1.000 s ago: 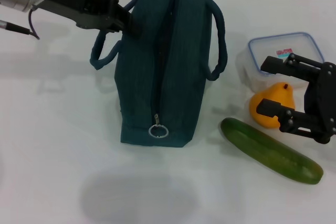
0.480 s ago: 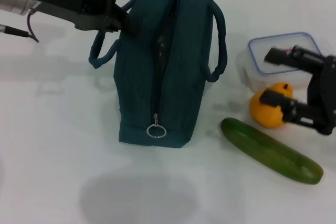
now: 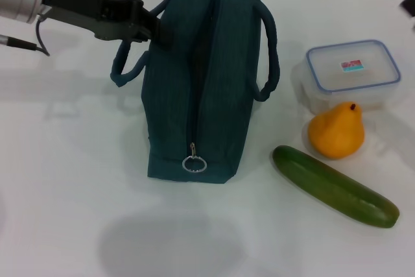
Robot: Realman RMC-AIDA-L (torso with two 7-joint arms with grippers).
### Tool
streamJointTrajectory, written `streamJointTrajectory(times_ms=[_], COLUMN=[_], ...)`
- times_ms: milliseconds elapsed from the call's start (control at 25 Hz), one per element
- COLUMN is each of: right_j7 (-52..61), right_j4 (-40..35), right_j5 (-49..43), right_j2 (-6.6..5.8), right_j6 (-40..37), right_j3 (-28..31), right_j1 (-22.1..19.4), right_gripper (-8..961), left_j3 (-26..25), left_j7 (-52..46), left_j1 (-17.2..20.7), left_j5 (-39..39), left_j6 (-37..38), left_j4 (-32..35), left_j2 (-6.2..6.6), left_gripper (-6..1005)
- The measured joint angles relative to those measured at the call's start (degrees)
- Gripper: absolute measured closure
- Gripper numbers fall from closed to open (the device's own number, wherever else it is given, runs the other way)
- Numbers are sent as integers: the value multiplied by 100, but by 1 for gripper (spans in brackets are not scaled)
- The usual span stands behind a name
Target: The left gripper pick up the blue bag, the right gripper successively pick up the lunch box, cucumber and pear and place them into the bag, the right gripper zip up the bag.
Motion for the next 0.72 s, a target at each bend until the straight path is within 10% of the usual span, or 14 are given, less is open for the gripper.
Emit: streamJointTrajectory(times_ms=[720], right_j7=[1726], right_j4=[570], right_j5=[955], right_j2=[30], right_j6=[2695], right_j3=[-62], right_j1=[105], right_gripper=[365], left_j3=[-3], left_j7=[426], left_j1=[131], left_j5=[0], left_j6=[-129], left_j4=[2], left_j2=[-139], left_gripper=[939])
